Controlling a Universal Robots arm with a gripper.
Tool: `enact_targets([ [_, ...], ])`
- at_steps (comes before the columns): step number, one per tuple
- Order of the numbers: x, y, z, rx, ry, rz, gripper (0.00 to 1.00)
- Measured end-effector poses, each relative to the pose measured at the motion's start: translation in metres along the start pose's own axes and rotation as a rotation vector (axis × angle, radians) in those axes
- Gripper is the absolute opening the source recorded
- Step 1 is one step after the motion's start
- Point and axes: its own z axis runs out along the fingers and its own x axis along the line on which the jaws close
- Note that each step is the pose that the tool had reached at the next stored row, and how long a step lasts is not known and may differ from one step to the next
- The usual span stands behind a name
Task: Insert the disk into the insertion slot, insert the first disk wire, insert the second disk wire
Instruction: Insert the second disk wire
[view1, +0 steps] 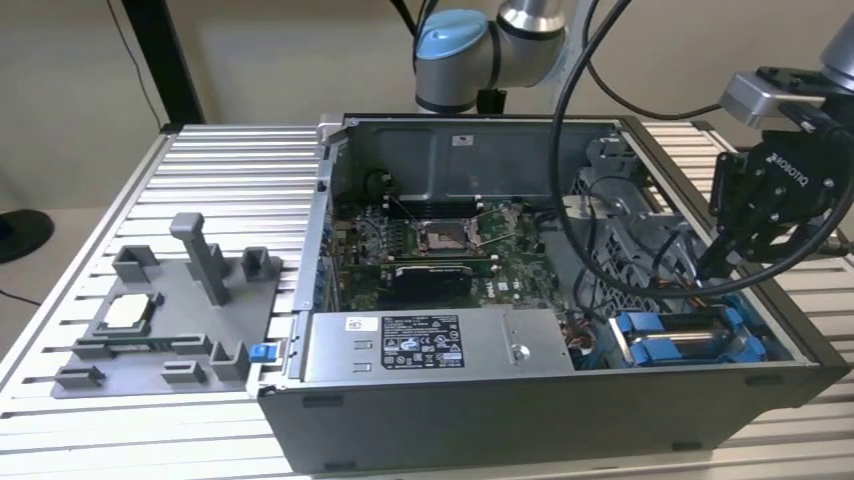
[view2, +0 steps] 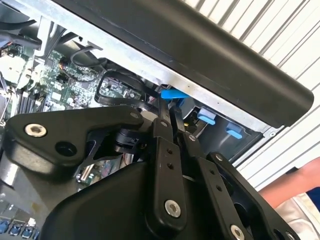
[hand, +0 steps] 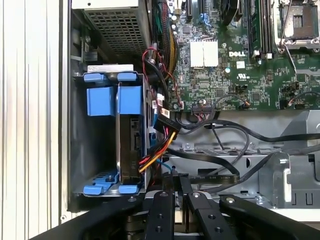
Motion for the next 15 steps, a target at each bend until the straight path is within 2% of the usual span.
enact_targets([
  [6, 0.0013, 0.0039, -0.0057, 0.0009, 0.0000, 0.000, 0.00],
  [15, 0.0045, 0.0115, -0.0076, 0.0032, -0.0001, 0.000, 0.00],
])
